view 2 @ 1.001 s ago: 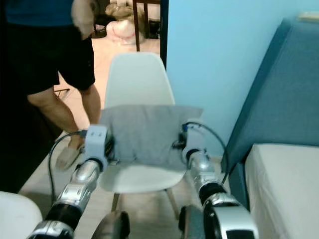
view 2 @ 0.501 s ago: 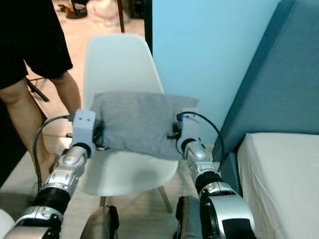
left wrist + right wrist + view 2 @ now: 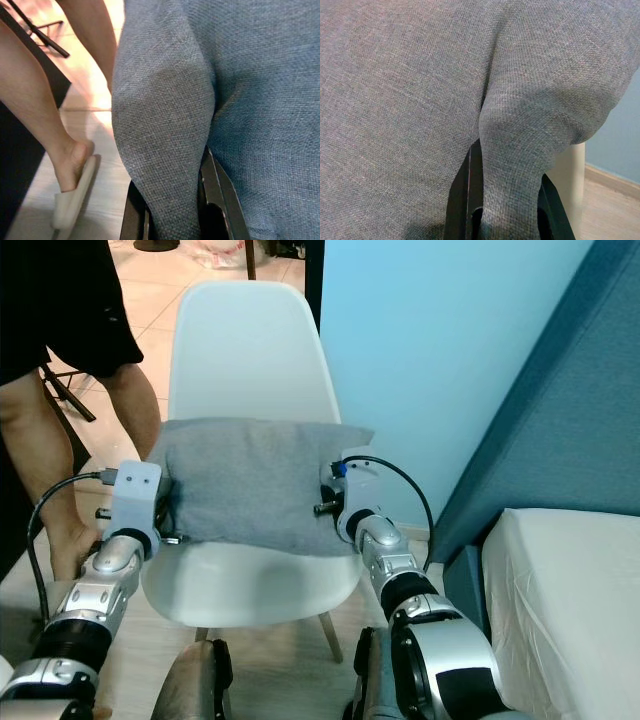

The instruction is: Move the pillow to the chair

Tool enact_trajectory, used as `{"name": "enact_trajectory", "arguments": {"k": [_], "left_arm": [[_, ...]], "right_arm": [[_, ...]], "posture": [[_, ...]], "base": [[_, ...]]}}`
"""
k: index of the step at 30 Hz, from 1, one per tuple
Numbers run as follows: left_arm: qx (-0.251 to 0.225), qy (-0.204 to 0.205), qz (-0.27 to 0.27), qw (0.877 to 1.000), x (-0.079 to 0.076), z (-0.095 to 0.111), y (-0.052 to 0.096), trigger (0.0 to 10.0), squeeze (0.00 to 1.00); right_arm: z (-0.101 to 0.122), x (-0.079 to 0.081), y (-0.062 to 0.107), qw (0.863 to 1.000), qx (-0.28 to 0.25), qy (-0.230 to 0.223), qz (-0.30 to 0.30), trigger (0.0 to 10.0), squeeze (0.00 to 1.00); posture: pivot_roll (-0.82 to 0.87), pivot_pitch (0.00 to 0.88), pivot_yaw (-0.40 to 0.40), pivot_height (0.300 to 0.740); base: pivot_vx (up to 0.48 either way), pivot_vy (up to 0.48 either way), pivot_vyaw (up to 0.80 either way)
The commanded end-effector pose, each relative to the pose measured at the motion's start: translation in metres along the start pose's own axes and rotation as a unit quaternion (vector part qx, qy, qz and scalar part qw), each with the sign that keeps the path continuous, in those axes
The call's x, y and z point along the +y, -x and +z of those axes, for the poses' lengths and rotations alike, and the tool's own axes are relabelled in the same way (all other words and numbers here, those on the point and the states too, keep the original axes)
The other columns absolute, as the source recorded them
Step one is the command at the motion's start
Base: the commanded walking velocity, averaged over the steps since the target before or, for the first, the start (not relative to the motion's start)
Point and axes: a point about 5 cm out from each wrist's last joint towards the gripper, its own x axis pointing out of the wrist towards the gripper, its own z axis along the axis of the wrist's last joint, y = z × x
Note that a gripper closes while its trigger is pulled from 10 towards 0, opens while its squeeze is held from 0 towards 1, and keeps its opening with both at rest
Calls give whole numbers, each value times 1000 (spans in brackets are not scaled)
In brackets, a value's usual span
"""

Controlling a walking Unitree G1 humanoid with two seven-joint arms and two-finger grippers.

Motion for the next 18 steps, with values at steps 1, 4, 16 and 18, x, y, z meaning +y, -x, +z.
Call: {"name": "enact_trajectory", "arguments": {"k": [1, 4, 16, 18], "left_arm": [[-8, 0, -6, 1000, -3, 4, 0, 10000, 0], [-12, 17, -14, 1000, -10, 5, -1, 10000, 1000], [-15, 11, -8, 1000, -7, 3, -3, 10000, 1000], [-3, 5, 15, 1000, 5, -7, 0, 10000, 1000]], "right_arm": [[1, 0, -1, 1000, 12, 12, 1, 10000, 0], [1, -3, 0, 1000, 7, 3, -13, 10000, 1000], [2, -17, 4, 998, -2, 14, -55, 10000, 1000], [-2, -27, 9, 995, 0, 38, -96, 10000, 1000]], "posture": [[124, 148, -123, 559], [121, 142, -121, 559], [112, 122, -125, 559], [109, 111, -125, 559]], "base": [[0, 0, 0], [0, 0, 0], [0, 0, 0], [0, 0, 0]]}}
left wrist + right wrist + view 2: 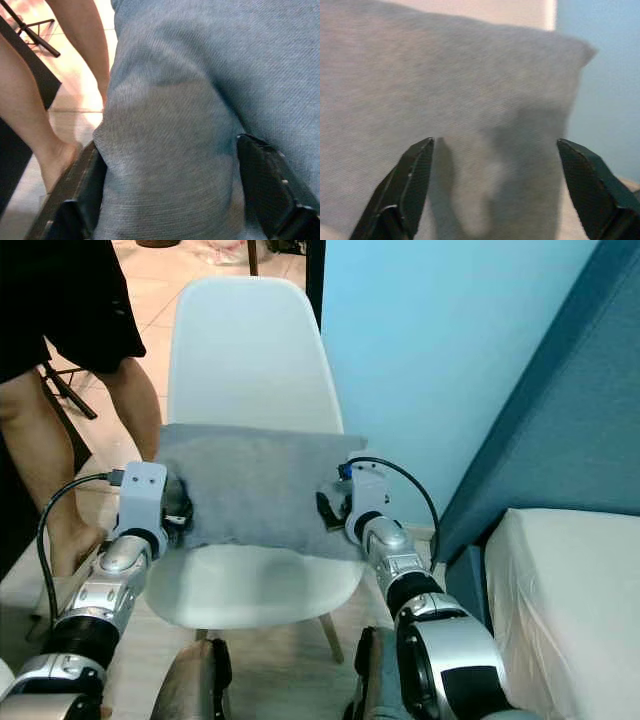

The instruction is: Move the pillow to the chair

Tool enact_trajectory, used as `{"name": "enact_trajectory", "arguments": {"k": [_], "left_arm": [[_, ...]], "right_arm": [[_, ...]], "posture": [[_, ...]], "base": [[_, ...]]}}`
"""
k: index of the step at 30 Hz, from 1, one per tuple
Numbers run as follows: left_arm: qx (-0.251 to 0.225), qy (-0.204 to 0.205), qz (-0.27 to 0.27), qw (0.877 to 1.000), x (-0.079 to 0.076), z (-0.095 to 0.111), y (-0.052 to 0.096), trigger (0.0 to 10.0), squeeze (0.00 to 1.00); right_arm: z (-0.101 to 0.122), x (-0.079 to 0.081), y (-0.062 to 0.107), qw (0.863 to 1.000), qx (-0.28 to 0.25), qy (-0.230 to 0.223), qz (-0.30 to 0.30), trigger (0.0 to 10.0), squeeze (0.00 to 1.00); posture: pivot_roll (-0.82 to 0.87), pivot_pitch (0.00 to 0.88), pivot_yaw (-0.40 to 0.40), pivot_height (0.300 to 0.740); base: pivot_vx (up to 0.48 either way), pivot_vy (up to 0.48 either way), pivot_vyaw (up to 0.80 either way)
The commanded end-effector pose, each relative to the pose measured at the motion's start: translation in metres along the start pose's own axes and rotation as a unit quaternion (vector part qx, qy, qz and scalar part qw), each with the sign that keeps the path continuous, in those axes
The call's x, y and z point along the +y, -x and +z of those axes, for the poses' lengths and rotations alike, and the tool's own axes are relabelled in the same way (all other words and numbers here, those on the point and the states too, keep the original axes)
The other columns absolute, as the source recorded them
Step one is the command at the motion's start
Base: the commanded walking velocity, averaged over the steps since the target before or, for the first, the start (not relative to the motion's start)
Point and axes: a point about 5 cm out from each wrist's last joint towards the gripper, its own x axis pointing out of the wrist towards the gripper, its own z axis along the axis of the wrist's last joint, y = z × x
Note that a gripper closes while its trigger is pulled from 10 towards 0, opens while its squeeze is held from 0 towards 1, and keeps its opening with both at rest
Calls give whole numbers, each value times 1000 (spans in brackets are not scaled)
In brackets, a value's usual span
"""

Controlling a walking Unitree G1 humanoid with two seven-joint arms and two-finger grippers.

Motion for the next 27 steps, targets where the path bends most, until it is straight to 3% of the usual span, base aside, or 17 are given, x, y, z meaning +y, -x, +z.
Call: {"name": "enact_trajectory", "arguments": {"k": [1, 9, 10, 13, 14, 15, 16, 17, 18, 20, 22, 23, 24, 25, 27], "left_arm": [[5, -12, 18, 1000, 11, -8, 3, 10000, 1000], [36, -34, 40, 998, 26, -28, 12, 10000, 1000], [45, -49, 49, 997, 30, -32, 14, 10000, 1000], [54, -80, 78, 992, 42, -37, 16, 10000, 1000], [47, -79, 124, 988, 57, -34, 18, 10000, 192], [42, -74, 156, 984, 67, -31, 19, 10000, 192], [25, -52, 187, 981, 75, -24, 20, 10000, 0], [14, -36, 204, 978, 79, -19, 20, 10000, 0], [-28, -14, 197, 980, 70, -4, 18, 10000, 0], [-37, -12, 193, 980, 67, -1, 18, 10000, 0], [-45, 3, 93, 995, 17, 1, 15, 10000, 0], [-45, 3, 93, 995, 17, 1, 15, 10000, 0], [-47, 2, 53, 997, -2, 1, 16, 10000, 0], [-47, 2, 53, 997, -2, 1, 16, 10000, 0], [-49, 0, 23, 999, -20, 0, 17, 10000, 0]], "right_arm": [[-2, -10, 3, 999, -1, 21, -32, 10000, 1000], [-18, -34, 14, 988, 20, 53, -141, 10000, 1000], [-18, -40, 17, 985, 17, 58, -163, 10000, 0], [-15, -51, 21, 976, -3, 64, -206, 10000, 0], [-10, -58, 24, 968, -17, 79, -236, 10000, 0], [-7, -62, 25, 962, -27, 90, -256, 10000, 0], [-5, -59, 24, 968, -40, 66, -238, 10000, 0], [-4, -55, 23, 973, -48, 47, -221, 10000, 0], [0, -39, 17, 985, -70, 14, -158, 10000, 0], [1, -36, 16, 986, -74, 12, -146, 10000, 0], [-3, -13, 12, 994, -72, 2, -84, 10000, 0], [-3, -13, 12, 994, -72, 2, -84, 10000, 0], [-6, -4, 10, 996, -67, -8, -61, 10000, 0], [-6, -4, 10, 996, -67, -8, -61, 10000, 0], [-8, 2, 9, 997, -64, -22, -47, 10000, 0]], "posture": [[109, 111, -125, 559], [104, 88, -116, 559], [100, 78, -112, 559], [93, 68, -109, 559], [91, 55, -105, 559], [91, 53, -105, 559], [93, 34, -107, 559], [93, 34, -107, 559], [95, 21, -110, 559], [95, 21, -110, 559], [74, 0, -104, 559], [74, 0, -104, 559], [70, 0, -102, 559], [70, 0, -102, 559], [66, 0, -101, 559]], "base": [[0, 0, 0], [0, 0, 0], [0, 0, 0], [0, 0, 0], [0, 0, 0], [0, 0, 0], [0, 0, 0], [0, 0, 0], [0, 0, 0], [0, 0, 0], [0, 0, 0], [0, 0, 0], [0, 0, 0], [0, 0, 0], [0, 0, 0]]}}
